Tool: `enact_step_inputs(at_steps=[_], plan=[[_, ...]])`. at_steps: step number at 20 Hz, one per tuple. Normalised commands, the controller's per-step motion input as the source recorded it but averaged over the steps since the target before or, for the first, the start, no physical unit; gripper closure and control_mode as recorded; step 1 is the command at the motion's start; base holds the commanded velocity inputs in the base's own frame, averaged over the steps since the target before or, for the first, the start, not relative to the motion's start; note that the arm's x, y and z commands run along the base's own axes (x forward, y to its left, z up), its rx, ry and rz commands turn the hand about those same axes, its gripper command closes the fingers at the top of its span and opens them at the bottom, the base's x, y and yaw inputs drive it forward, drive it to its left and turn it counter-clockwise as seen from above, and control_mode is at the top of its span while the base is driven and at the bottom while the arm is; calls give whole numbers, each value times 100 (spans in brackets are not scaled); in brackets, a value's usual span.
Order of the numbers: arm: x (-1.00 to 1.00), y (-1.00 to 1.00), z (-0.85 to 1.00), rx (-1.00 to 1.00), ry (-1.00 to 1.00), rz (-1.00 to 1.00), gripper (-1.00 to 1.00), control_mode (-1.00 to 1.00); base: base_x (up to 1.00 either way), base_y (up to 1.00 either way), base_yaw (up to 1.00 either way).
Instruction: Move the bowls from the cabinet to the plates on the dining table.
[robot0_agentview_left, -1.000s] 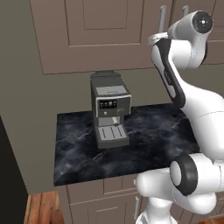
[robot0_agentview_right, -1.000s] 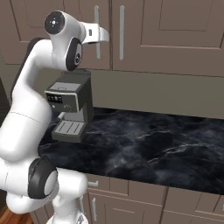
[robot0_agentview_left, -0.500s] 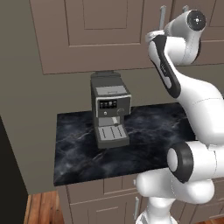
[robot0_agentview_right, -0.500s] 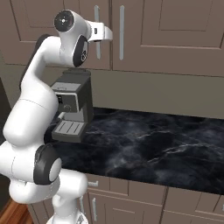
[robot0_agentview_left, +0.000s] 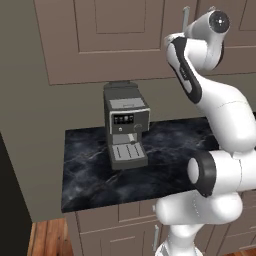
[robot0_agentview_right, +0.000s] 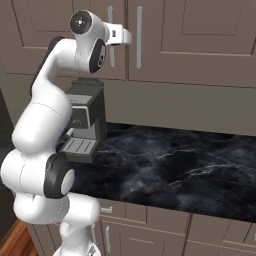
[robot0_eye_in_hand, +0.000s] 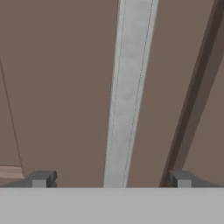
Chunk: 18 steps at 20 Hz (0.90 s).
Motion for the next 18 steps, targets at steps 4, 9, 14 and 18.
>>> enact_step_inputs(at_steps=[4,9,14,18], plan=[[27,0,0,0,-1,0,-100,-100,0,0,0],[25,0,0,0,-1,0,100,-100,0,0,0],[26,-1,-1,0,0,0,100,-100,0,0,0],[20,3,-7,3,0,0,100,-100,0,0,0]])
